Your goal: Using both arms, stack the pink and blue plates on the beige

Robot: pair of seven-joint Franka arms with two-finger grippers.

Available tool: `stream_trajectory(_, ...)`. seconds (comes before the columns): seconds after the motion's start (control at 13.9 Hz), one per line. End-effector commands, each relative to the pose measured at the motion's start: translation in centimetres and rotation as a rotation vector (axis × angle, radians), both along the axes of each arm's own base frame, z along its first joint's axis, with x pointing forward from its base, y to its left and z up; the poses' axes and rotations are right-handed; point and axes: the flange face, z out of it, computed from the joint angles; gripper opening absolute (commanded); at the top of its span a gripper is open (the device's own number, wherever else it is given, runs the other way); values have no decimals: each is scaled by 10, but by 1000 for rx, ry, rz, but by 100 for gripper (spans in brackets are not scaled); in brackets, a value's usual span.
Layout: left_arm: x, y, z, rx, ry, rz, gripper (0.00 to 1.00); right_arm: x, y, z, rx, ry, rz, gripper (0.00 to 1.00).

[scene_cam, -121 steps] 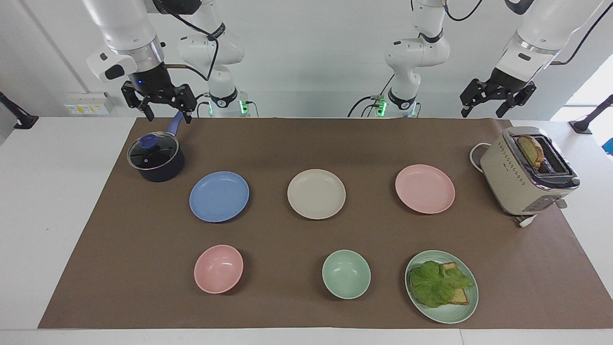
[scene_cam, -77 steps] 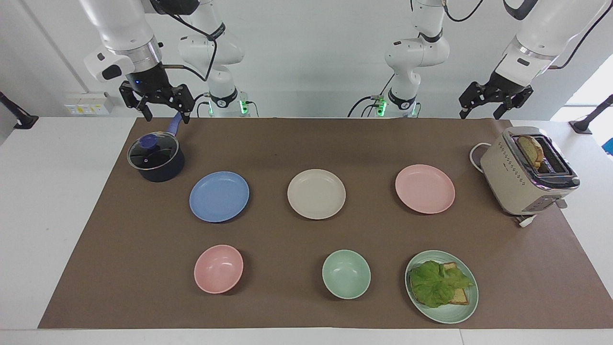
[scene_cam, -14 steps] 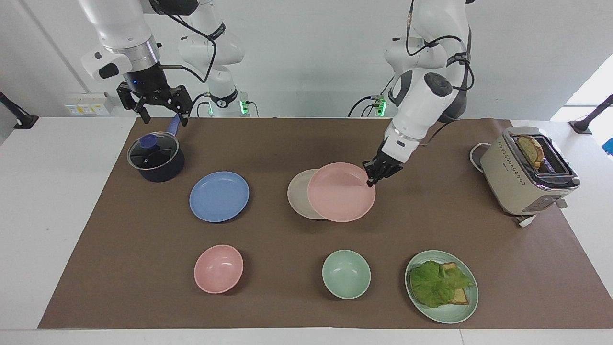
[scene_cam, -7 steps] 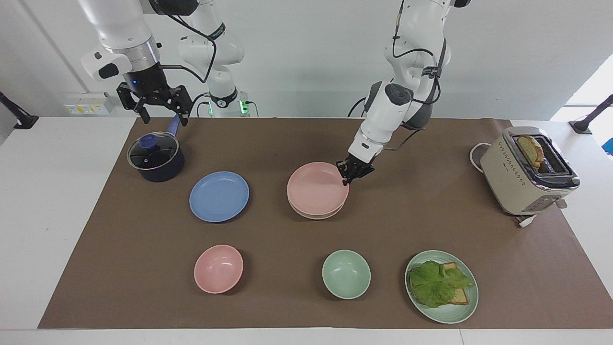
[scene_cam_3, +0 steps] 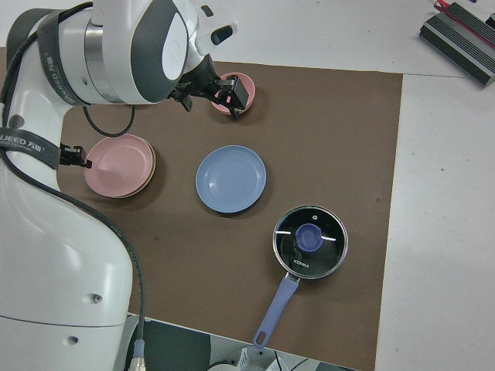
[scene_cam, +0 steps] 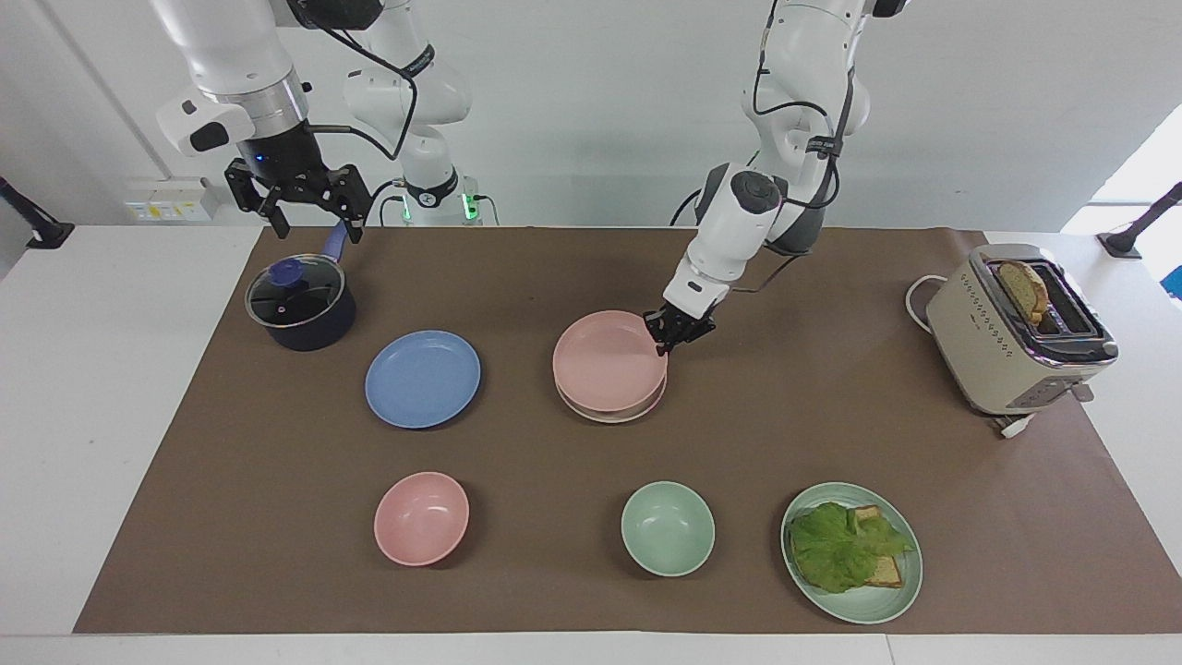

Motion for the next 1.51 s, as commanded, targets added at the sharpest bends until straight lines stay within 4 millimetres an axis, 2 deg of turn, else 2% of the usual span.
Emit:
stream_trajectory(0.0,-4,2,-3,-8,-14,-13,0,-1,-4,-2,5,-12,5,100)
stream_trajectory(0.36,1,9,-6,-2,-12,-29,0,-1,-4,-2,5,-12,3,100)
stream_trajectory(0.5,3,10,-4,-4,-18,-28,0,-1,-13,-2,3,-11,-9,100)
stream_trajectory(0.86,5,11,-5,-6,-14,-10,0,-1,-15,-4,3,-8,-7,100)
stream_trajectory(0.94,5,9,-4,-8,-17,-9,3,-1,-15,-4,2,-7,2,100)
stream_trajectory(1.01,5,8,-3,-9,-16,-9,23,-2,-15,-3,2,-9,8,100)
stream_trajectory(1.08,6,8,-1,-10,-16,-8,57,-1,-15,-4,2,-7,8,100)
stream_trajectory(1.15,5,7,-1,-10,-15,-8,83,-1,-15,-4,2,-7,8,100)
stream_trajectory(1.22,8,5,4,-16,-22,-1,100,-2,-15,-3,2,-9,8,100)
stream_trajectory(1.44,19,8,12,-19,-16,17,100,-2,-15,-4,2,-7,8,100)
